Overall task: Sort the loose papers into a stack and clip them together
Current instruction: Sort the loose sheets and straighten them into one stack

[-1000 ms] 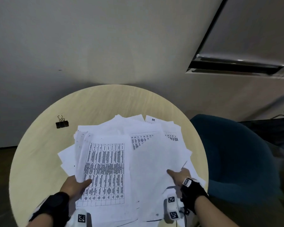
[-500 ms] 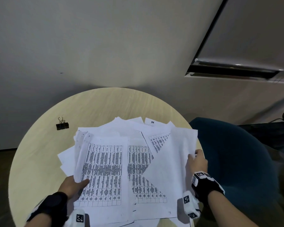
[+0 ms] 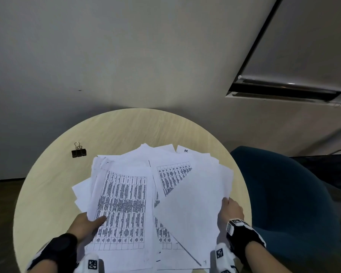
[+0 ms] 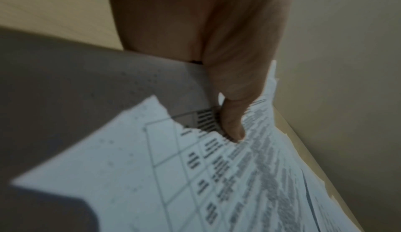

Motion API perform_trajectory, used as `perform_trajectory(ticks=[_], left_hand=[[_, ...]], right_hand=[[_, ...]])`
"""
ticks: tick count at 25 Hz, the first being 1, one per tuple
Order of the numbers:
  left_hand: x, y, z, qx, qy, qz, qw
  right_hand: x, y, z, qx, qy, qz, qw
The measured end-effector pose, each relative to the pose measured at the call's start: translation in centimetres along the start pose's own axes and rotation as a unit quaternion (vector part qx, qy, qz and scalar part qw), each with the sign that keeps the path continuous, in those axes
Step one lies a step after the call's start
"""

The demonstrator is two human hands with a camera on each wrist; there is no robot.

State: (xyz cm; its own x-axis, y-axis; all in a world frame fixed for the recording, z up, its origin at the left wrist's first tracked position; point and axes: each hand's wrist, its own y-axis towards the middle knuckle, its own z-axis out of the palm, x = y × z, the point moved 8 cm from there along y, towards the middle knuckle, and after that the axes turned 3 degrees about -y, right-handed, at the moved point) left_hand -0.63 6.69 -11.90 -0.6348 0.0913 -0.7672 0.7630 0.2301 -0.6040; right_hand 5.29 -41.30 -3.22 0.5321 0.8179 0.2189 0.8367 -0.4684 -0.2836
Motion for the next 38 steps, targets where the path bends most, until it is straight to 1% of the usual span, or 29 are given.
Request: perform_trajectory(ticks=[2, 3, 4, 5, 6, 8, 9, 11, 12, 13, 14, 15, 16, 18, 20, 21, 22, 24, 25, 26, 28, 29, 30, 32, 33, 34, 35, 36, 38], left_hand=[[-0.9, -0.9, 0.3, -0.009, -0.065, 0.019, 0.998], [-1.2, -1.0, 0.4, -0.011, -0.1, 0.022, 0.995], [-1.4, -1.3, 0.6, -0.016, -0.133, 0.022, 0.991], [-1.1, -0.9, 0.7, -0.023, -0.148, 0.026, 0.988], [-1.1, -0.7, 0.6, -0.035, -0.136, 0.034, 0.99], [-1.0, -0.6, 0.8, -0.057, -0.067, 0.056, 0.995], [-1.1, -0.5, 1.1, -0.058, -0.058, 0.066, 0.994], [-2.2, -1.1, 1.9, -0.043, -0.069, 0.09, 0.993], [-3.0, -1.6, 2.3, -0.034, -0.071, 0.094, 0.992], [-3.8, -2.1, 3.1, -0.02, -0.082, 0.102, 0.991], [-4.6, -2.7, 3.3, -0.019, -0.086, 0.108, 0.99], [-5.2, -3.0, 3.6, -0.017, -0.093, 0.118, 0.988], [-5.6, -3.3, 3.7, -0.027, -0.092, 0.117, 0.989], [-4.9, -2.6, 3.5, -0.036, -0.096, 0.103, 0.989], [-3.4, -1.9, 3.0, -0.041, -0.089, 0.081, 0.992], [-2.1, -1.0, 2.7, -0.044, -0.089, 0.057, 0.993], [-0.9, -0.6, 2.6, -0.047, -0.08, 0.028, 0.995], [0.1, -0.3, 2.8, -0.046, -0.088, -0.013, 0.995], [-0.3, -0.4, 2.9, -0.049, -0.091, -0.019, 0.994], [-1.0, -1.0, 3.0, -0.048, -0.077, -0.022, 0.996], [-1.1, 0.0, 2.4, -0.06, -0.03, -0.026, 0.997], [-1.1, 0.2, 2.4, -0.049, -0.023, -0.03, 0.998], [-1.5, 0.1, 2.2, -0.036, -0.028, -0.014, 0.999], [-1.7, 0.3, 1.7, -0.034, -0.034, -0.023, 0.999], [-1.2, 0.9, 1.4, -0.034, -0.067, -0.009, 0.997], [-1.1, 1.0, 0.8, -0.045, -0.073, -0.014, 0.996], [-1.1, 1.3, 0.5, -0.037, -0.098, -0.01, 0.994], [-1.6, 1.0, 0.2, -0.021, -0.086, -0.004, 0.996], [-3.2, 0.4, -0.2, -0.006, -0.063, 0.037, 0.997]], right_hand=[[0.7, 0.0, -2.3, -0.057, 0.106, 0.003, 0.993], [1.8, -0.1, -3.3, -0.074, 0.142, -0.015, 0.987], [3.7, -0.4, -4.1, -0.076, 0.145, -0.045, 0.986], [6.2, -1.1, -4.6, -0.061, 0.137, -0.091, 0.984], [8.8, -2.0, -4.6, -0.039, 0.113, -0.141, 0.983], [14.2, -4.1, -2.9, 0.048, 0.056, -0.232, 0.97], [16.4, -5.1, -1.2, 0.099, 0.026, -0.266, 0.959], [20.2, -7.3, 2.7, 0.184, -0.001, -0.292, 0.938], [21.7, -8.5, 4.9, 0.225, 0.016, -0.284, 0.932], [22.8, -9.7, 7.1, 0.275, 0.063, -0.261, 0.923], [24.0, -11.2, 9.1, 0.332, 0.126, -0.235, 0.905], [25.0, -12.8, 10.9, 0.383, 0.19, -0.214, 0.879], [25.7, -14.2, 12.2, 0.416, 0.23, -0.201, 0.856], [26.0, -15.1, 13.6, 0.44, 0.255, -0.206, 0.836], [24.9, -13.6, 13.3, 0.422, 0.281, -0.188, 0.841], [23.9, -11.8, 12.5, 0.387, 0.296, -0.174, 0.856], [22.6, -9.5, 11.7, 0.328, 0.299, -0.162, 0.881], [19.3, -5.7, 9.5, 0.209, 0.222, -0.146, 0.941], [17.7, -4.6, 9.4, 0.186, 0.182, -0.133, 0.956], [16.5, -4.0, 9.7, 0.193, 0.161, -0.122, 0.96], [15.1, -3.3, 11.6, 0.243, 0.147, -0.112, 0.952], [15.1, -3.6, 12.1, 0.265, 0.141, -0.115, 0.947], [15.4, -4.0, 12.7, 0.289, 0.143, -0.123, 0.939], [16.6, -5.1, 13.3, 0.327, 0.094, -0.161, 0.927], [17.2, -6.0, 13.1, 0.335, 0.063, -0.183, 0.922], [17.5, -6.4, 13.3, 0.343, 0.037, -0.196, 0.918], [17.7, -7.0, 13.1, 0.358, 0.025, -0.199, 0.912], [17.9, -7.5, 12.7, 0.365, 0.018, -0.204, 0.908], [17.5, -6.4, 12.1, 0.343, 0.016, -0.191, 0.92]])
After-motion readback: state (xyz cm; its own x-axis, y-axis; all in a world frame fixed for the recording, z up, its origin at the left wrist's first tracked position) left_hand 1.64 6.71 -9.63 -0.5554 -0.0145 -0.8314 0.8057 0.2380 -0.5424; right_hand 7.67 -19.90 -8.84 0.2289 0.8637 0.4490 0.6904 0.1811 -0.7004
